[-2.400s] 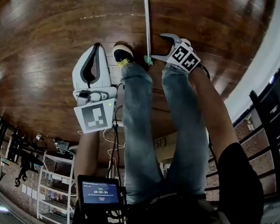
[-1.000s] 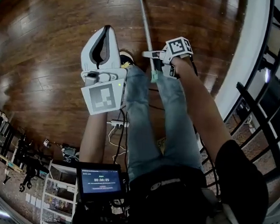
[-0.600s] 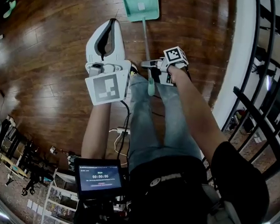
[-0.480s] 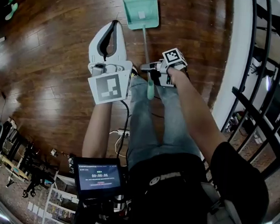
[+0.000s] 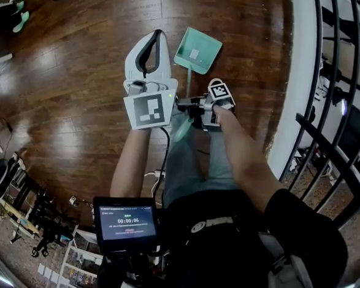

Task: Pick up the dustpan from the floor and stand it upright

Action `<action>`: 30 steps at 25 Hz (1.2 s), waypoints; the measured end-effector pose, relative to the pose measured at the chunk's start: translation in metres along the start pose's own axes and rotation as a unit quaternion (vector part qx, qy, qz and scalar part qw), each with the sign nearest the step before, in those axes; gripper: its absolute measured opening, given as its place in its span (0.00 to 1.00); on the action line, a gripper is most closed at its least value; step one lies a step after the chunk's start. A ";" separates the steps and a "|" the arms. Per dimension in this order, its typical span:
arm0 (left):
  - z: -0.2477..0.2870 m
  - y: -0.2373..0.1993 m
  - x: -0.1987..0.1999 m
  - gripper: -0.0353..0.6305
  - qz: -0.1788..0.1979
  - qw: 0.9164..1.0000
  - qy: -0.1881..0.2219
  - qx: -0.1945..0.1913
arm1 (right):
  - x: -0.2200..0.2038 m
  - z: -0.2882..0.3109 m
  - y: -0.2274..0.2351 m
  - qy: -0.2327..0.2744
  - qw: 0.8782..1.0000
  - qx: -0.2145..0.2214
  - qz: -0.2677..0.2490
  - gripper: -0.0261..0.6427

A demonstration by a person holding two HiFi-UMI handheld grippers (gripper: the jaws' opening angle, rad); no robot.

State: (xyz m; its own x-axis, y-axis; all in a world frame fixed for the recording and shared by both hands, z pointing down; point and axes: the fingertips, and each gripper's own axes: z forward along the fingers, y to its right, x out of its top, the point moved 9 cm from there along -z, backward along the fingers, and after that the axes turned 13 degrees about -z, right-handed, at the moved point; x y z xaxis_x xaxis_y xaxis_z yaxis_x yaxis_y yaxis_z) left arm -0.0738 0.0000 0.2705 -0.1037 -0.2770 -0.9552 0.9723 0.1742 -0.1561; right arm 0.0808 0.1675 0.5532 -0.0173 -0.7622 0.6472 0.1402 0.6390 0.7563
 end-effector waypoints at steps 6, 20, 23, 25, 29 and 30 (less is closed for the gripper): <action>0.009 -0.009 -0.011 0.08 -0.013 1.000 -0.006 0.003 | 0.032 -0.014 0.005 -0.003 0.999 0.005 -0.041 0.31; 0.016 0.004 -0.009 0.08 -0.011 1.000 -0.019 -0.019 | 0.085 -0.067 -0.050 -0.026 0.973 -0.086 -0.214 0.65; 0.018 0.006 -0.015 0.08 -0.017 0.999 -0.026 -0.022 | 0.091 -0.079 -0.067 -0.074 0.936 -0.184 -0.291 0.65; 0.020 0.006 -0.017 0.08 -0.020 0.999 -0.026 -0.023 | 0.099 -0.085 -0.087 -0.063 0.900 -0.217 -0.373 0.64; 0.017 0.004 -0.022 0.08 -0.034 0.999 -0.029 -0.015 | 0.097 -0.097 -0.156 0.079 0.723 -0.239 -0.643 0.50; 0.015 0.004 -0.023 0.08 -0.036 0.999 -0.031 -0.014 | 0.089 -0.100 -0.172 0.117 0.668 -0.242 -0.694 0.45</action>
State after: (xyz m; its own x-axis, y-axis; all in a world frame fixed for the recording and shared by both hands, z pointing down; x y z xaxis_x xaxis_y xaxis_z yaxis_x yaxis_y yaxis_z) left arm -0.0644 -0.0074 0.2961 -0.1601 -0.3469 -0.9241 0.9562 0.1777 -0.2324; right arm 0.1546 -0.0209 0.4715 -0.3147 -0.6179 -0.7205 0.4549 -0.7644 0.4569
